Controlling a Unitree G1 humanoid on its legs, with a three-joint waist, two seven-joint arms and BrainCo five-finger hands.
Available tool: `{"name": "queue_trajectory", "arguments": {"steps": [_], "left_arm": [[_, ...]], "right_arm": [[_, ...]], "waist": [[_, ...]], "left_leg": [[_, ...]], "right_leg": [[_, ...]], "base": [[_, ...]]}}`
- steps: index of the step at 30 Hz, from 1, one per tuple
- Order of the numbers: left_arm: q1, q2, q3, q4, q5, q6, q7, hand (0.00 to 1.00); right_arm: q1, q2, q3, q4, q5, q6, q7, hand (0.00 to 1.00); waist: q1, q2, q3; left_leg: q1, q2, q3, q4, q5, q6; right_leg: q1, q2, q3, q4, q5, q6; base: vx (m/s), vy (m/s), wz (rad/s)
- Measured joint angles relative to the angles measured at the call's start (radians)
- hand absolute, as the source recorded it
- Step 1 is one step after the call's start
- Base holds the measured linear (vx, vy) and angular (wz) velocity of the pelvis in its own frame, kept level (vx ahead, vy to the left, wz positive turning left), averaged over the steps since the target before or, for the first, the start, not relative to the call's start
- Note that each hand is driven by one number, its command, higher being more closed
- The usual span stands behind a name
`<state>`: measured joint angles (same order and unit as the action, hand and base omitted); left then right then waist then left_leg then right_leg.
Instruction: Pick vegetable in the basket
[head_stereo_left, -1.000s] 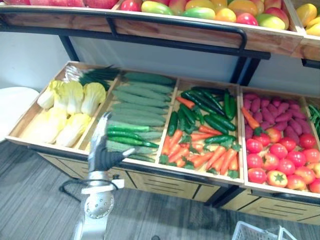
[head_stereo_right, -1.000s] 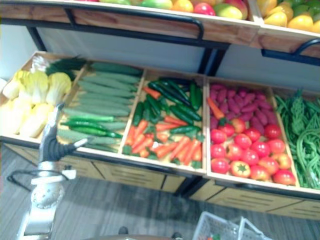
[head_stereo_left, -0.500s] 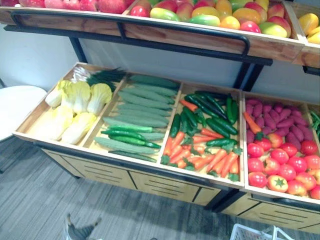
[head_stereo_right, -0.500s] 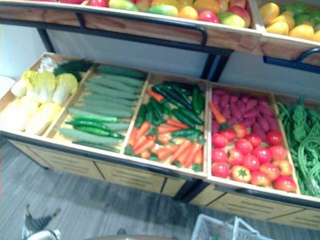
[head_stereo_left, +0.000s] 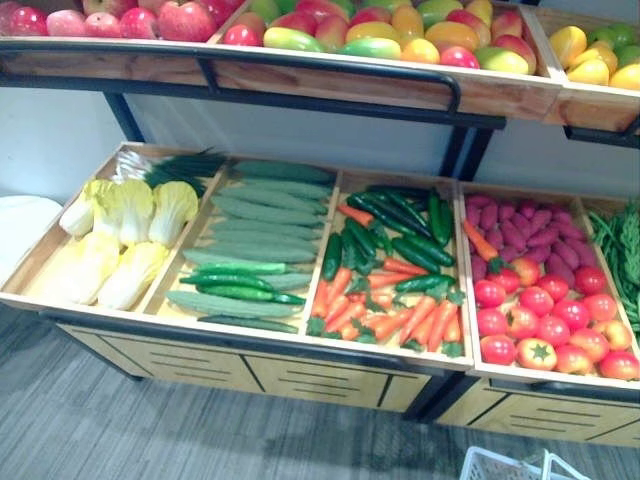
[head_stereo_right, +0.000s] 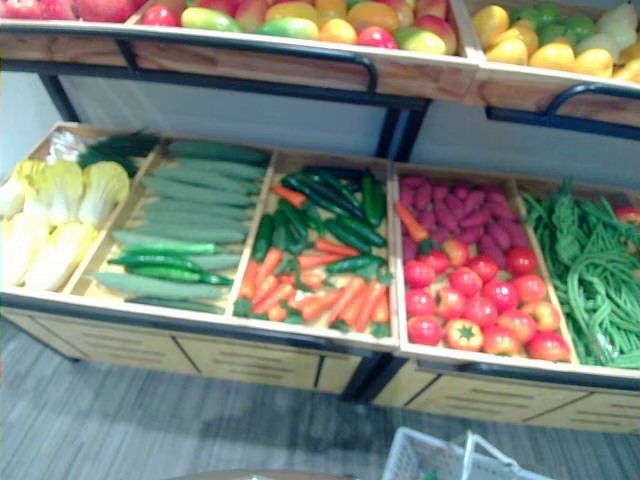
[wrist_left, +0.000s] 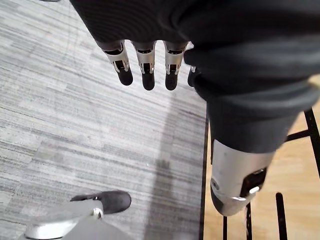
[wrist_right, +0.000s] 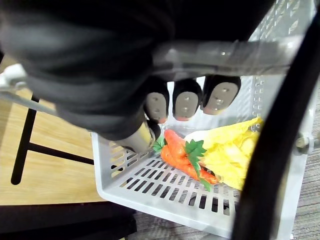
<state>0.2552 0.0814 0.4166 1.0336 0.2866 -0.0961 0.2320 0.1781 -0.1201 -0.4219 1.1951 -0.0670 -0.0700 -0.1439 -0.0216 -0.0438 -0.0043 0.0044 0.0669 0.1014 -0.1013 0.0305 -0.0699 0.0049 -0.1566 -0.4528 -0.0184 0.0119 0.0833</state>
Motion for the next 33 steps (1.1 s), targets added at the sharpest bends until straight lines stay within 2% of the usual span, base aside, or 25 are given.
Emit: {"name": "queue_trajectory", "arguments": {"steps": [5, 6, 7, 9, 10, 11, 12, 14, 15, 16, 17, 18, 21, 22, 23, 24, 25, 26, 27, 28, 29, 30, 31, 32, 33], "left_arm": [[-0.006, 0.0, -0.078, 0.03, 0.0, 0.004, -0.019, 0.0], [-0.008, 0.001, -0.111, 0.031, 0.001, 0.004, -0.02, 0.0], [-0.01, 0.002, -0.129, 0.031, 0.001, 0.004, -0.02, 0.0], [-0.028, 0.02, -0.19, 0.032, 0.013, 0.006, -0.02, 0.0], [-0.04, 0.035, -0.219, 0.032, 0.016, 0.006, -0.019, 0.0], [-0.07, 0.046, -0.238, 0.032, 0.023, 0.005, -0.019, 0.0], [-0.081, 0.051, -0.245, 0.034, 0.028, 0.005, -0.017, 0.0], [-0.107, 0.06, -0.256, 0.034, 0.042, 0.002, -0.013, 0.0], [-0.106, 0.055, -0.262, 0.036, 0.045, -0.01, -0.012, 0.0], [-0.121, 0.056, -0.263, 0.027, 0.05, -0.011, -0.013, 0.0], [-0.127, 0.057, -0.271, 0.025, 0.05, -0.011, -0.014, 0.0], [-0.125, 0.059, -0.28, 0.021, 0.051, -0.011, -0.018, 0.0], [-0.107, 0.074, -0.295, 0.022, 0.052, -0.01, -0.02, 0.0], [-0.117, 0.086, -0.291, 0.023, 0.052, -0.008, -0.021, 0.0], [-0.128, 0.067, -0.304, 0.061, 0.055, -0.011, -0.025, 0.0], [-0.133, 0.045, -0.298, 0.068, 0.063, -0.022, -0.025, 0.0], [-0.161, 0.049, -0.311, 0.078, 0.071, -0.016, -0.022, 0.0], [-0.169, 0.062, -0.315, 0.072, 0.075, -0.016, -0.024, 0.0], [-0.168, 0.076, -0.313, 0.066, 0.079, -0.016, -0.019, 0.0], [-0.168, 0.083, -0.311, 0.059, 0.079, -0.016, -0.019, 0.0], [-0.171, 0.094, -0.308, 0.064, 0.08, -0.011, -0.019, 0.0], [-0.177, 0.072, -0.304, 0.072, 0.083, -0.01, -0.022, 0.0], [-0.174, 0.06, -0.302, 0.071, 0.083, -0.009, -0.021, 0.0], [-0.173, 0.055, -0.302, 0.069, 0.083, -0.01, -0.02, 0.0], [-0.169, 0.047, -0.301, 0.068, 0.086, -0.01, -0.02, 0.0]], "right_arm": [[-0.007, -0.004, -0.002, -0.001, -0.004, 0.0, 0.0, 1.0], [-0.012, -0.004, -0.002, -0.006, -0.003, -0.003, 0.0, 1.0], [-0.012, -0.002, -0.003, -0.011, -0.002, -0.005, 0.0, 1.0], [-0.013, 0.001, -0.003, -0.037, -0.001, -0.009, 0.0, 1.0], [-0.015, 0.006, -0.003, -0.045, 0.001, -0.011, 0.0, 1.0], [-0.026, 0.013, -0.003, -0.046, 0.003, -0.02, 0.0, 1.0], [-0.029, 0.021, -0.001, -0.051, 0.005, -0.024, 0.0, 1.0], [-0.03, 0.043, 0.007, -0.061, 0.01, -0.024, -0.002, 1.0], [-0.042, 0.045, 0.028, -0.062, 0.01, -0.024, -0.002, 1.0], [-0.056, 0.056, 0.035, -0.062, 0.011, -0.02, 0.001, 1.0], [-0.045, 0.06, 0.035, -0.057, 0.017, -0.017, -0.002, 1.0], [-0.02, 0.059, 0.035, -0.047, 0.028, -0.015, -0.004, 1.0], [-0.013, 0.049, 0.035, -0.043, 0.028, -0.007, -0.011, 1.0], [-0.022, 0.052, 0.039, -0.046, 0.026, -0.005, -0.011, 1.0], [-0.039, 0.016, 0.043, -0.046, 0.022, -0.006, -0.014, 1.0], [-0.064, -0.007, 0.025, -0.049, 0.021, -0.002, -0.014, 1.0], [-0.066, -0.009, 0.019, -0.036, 0.021, 0.004, -0.032, 1.0], [-0.056, -0.003, 0.018, -0.033, 0.026, 0.004, -0.026, 1.0], [-0.055, 0.011, 0.04, -0.026, 0.025, 0.005, -0.025, 1.0], [-0.058, 0.016, 0.049, -0.019, 0.025, 0.005, -0.025, 1.0], [-0.063, 0.026, 0.071, -0.018, 0.023, 0.006, -0.02, 1.0], [-0.066, 0.019, 0.088, -0.018, 0.019, 0.006, -0.02, 1.0], [-0.044, 0.012, 0.087, -0.011, 0.018, 0.007, -0.021, 1.0], [-0.031, 0.01, 0.087, -0.008, 0.019, 0.007, -0.021, 1.0], [-0.015, 0.001, 0.094, -0.003, 0.02, 0.007, -0.02, 1.0]], "waist": [[0.001, 0.003, 0.016], [0.0, -0.009, 0.031], [-0.002, 0.003, 0.04], [-0.006, -0.002, 0.047], [-0.006, -0.003, 0.059], [-0.005, -0.005, 0.083], [-0.005, -0.008, 0.093], [-0.005, -0.016, 0.101], [-0.001, 0.008, 0.11], [-0.009, 0.005, 0.143], [-0.01, 0.004, 0.152], [-0.007, -0.002, 0.149], [-0.005, -0.019, 0.147], [-0.005, -0.046, 0.156], [0.007, 0.022, 0.142], [0.006, 0.051, 0.139], [-0.016, 0.024, 0.142], [-0.01, 0.016, 0.139], [-0.003, -0.005, 0.125], [-0.001, -0.013, 0.121], [0.0, -0.022, 0.12], [-0.008, 0.019, 0.123], [-0.013, 0.027, 0.121], [-0.016, 0.037, 0.116], [-0.023, 0.061, 0.102]], "left_leg": [[0.055, -0.001, 0.057, 0.004, -0.016, 0.001], [0.076, -0.004, 0.086, 0.006, -0.025, 0.004], [0.088, -0.006, 0.102, 0.006, -0.03, 0.004], [0.094, -0.008, 0.156, 0.001, -0.044, 0.017], [0.095, -0.01, 0.183, 0.001, -0.045, 0.018], [0.103, -0.007, 0.224, 0.0, -0.046, 0.019], [0.104, -0.002, 0.254, 0.0, -0.047, 0.019], [0.102, 0.011, 0.329, 0.004, -0.045, 0.028], [0.081, 0.049, 0.408, 0.018, -0.039, 0.066], [0.084, 0.077, 0.465, 0.042, -0.039, 0.063], [0.088, 0.096, 0.496, 0.058, -0.034, 0.056], [0.094, 0.111, 0.545, 0.077, -0.033, 0.054], [0.106, 0.126, 0.673, 0.114, -0.032, 0.053], [0.105, 0.128, 0.727, 0.172, -0.051, 0.049], [0.057, 0.109, 0.672, 0.157, -0.11, 0.045], [0.053, 0.112, 0.752, 0.133, -0.084, 0.077], [0.047, 0.105, 0.792, 0.163, -0.073, 0.075], [0.035, 0.126, 0.823, 0.191, -0.075, 0.067], [0.012, 0.185, 0.877, 0.249, -0.083, 0.057], [0.002, 0.216, 0.901, 0.28, -0.085, 0.047], [-0.009, 0.252, 0.928, 0.321, -0.071, 0.031], [-0.001, 0.315, 0.932, 0.322, -0.041, 0.011], [0.004, 0.362, 0.931, 0.331, -0.028, 0.006], [0.009, 0.386, 0.93, 0.346, -0.023, 0.002], [0.02, 0.427, 0.929, 0.376, -0.014, -0.002]], "right_leg": [[-0.004, -0.007, 0.064, 0.05, 0.001, 0.005], [-0.023, -0.019, 0.095, 0.108, -0.021, 0.01], [-0.037, -0.026, 0.117, 0.139, -0.03, 0.018], [-0.101, -0.031, 0.202, 0.226, -0.032, 0.027], [-0.126, -0.027, 0.245, 0.244, -0.019, 0.046], [-0.143, -0.011, 0.3, 0.241, 0.015, 0.065], [-0.155, 0.005, 0.33, 0.223, 0.048, 0.063], [-0.166, 0.044, 0.378, 0.125, 0.161, 0.074], [-0.157, 0.064, 0.358, 0.057, 0.226, 0.047], [-0.178, 0.045, 0.226, 0.24, 0.102, -0.073], [-0.179, 0.009, 0.139, 0.387, 0.004, -0.089], [-0.157, -0.055, 0.056, 0.519, -0.049, -0.094], [-0.122, -0.193, -0.032, 0.619, -0.077, -0.109], [-0.153, -0.188, -0.066, 0.607, -0.076, -0.109], [-0.119, -0.05, 0.008, 0.34, -0.02, -0.136], [-0.143, -0.096, -0.017, 0.52, -0.132, -0.139], [-0.133, -0.187, -0.018, 0.634, -0.181, -0.105], [-0.1, -0.217, -0.048, 0.597, -0.205, -0.029], [-0.069, -0.216, -0.084, 0.477, -0.202, -0.001], [-0.052, -0.201, -0.099, 0.405, -0.198, 0.025], [-0.038, -0.142, -0.096, 0.304, -0.203, 0.062], [-0.025, -0.058, -0.087, 0.237, -0.158, 0.028], [0.003, 0.001, -0.075, 0.186, -0.147, 0.011], [0.012, 0.023, -0.072, 0.171, -0.146, 0.008], [0.019, 0.055, -0.059, 0.159, -0.148, 0.001]], "base": [[0.06, 0.021, -0.34], [0.01, 0.052, -0.52], [-0.04, 0.053, -0.79], [-0.07, 0.045, -0.76], [-0.08, 0.067, -0.83], [-0.11, 0.092, -1.01], [-0.13, 0.106, -1.24], [-0.12, 0.085, -1.28], [-0.14, 0.027, -1.42], [-0.14, 0.013, -1.45], [-0.12, -0.008, -1.24], [-0.05, 0.003, -1.03], [-0.06, -0.106, -1.5], [-0.27, -0.183, -2.41], [-0.34, -0.145, -2.92], [-0.31, -0.114, -2.39], [-0.12, -0.169, -1.51], [-0.07, -0.363, -1.31], [-0.07, -0.424, -1.36], [-0.07, -0.401, -1.43], [-0.07, -0.414, -1.15], [-0.11, -0.521, -1.05], [-0.1, -0.475, -0.7], [-0.07, -0.368, -0.44], [-0.04, -0.228, -0.37]]}}
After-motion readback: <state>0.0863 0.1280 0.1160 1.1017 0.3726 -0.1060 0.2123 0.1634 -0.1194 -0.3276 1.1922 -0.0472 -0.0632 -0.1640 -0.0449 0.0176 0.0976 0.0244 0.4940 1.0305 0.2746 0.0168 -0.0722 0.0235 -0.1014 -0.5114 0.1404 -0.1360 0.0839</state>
